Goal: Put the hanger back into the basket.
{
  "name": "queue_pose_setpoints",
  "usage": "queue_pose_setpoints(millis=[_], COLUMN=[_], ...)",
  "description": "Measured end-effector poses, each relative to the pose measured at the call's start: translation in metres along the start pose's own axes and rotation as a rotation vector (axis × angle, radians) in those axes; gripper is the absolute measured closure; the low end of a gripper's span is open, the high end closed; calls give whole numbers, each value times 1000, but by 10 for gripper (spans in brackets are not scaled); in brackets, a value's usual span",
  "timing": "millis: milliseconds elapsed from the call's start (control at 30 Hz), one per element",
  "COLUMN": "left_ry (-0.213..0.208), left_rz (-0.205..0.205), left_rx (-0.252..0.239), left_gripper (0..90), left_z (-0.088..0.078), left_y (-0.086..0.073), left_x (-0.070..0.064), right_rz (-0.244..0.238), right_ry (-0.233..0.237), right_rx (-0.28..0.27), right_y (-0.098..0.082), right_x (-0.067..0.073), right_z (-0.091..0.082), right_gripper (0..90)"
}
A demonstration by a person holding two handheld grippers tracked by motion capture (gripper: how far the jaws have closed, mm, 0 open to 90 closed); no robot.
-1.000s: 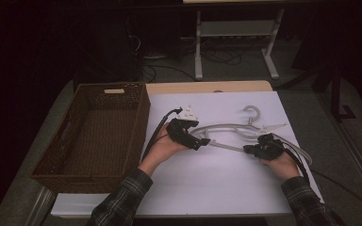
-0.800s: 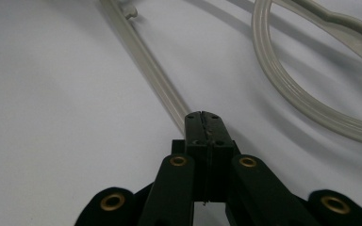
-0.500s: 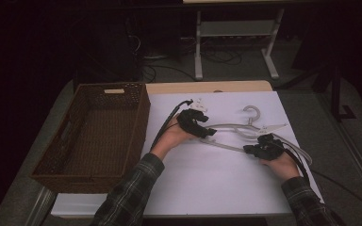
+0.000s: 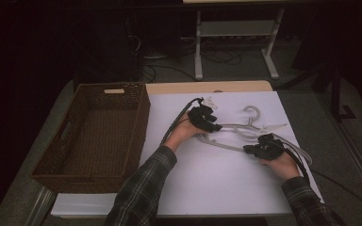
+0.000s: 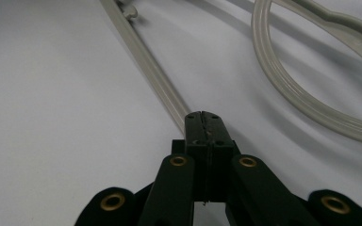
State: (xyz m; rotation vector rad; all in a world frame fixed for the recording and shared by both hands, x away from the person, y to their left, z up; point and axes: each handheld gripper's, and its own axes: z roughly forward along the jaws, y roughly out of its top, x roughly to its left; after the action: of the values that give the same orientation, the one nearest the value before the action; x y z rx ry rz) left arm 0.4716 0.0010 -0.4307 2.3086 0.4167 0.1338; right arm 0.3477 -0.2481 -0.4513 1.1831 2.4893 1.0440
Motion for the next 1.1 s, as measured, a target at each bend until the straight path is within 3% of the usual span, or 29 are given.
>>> queue_pose_setpoints(millis=[400, 633, 867, 1100], left_ry=[-13, -10, -4, 5], left_rz=[60, 72, 78, 113], left_rx=[84, 122, 143, 160], left_gripper=[624, 681, 739, 759], left_z=[26, 37, 39, 35], left_y=[16, 18, 21, 23], left_x=[-1, -3, -3, -6], right_rz=[1, 3, 2, 1], right_ry=[6, 9, 11, 11], right_rx=[-2, -4, -3, -2], right_y=[0, 0, 0, 0], right_x=[-1, -2, -2, -2], right_z=[0, 0, 0, 0], right_gripper=[900, 900, 900, 900])
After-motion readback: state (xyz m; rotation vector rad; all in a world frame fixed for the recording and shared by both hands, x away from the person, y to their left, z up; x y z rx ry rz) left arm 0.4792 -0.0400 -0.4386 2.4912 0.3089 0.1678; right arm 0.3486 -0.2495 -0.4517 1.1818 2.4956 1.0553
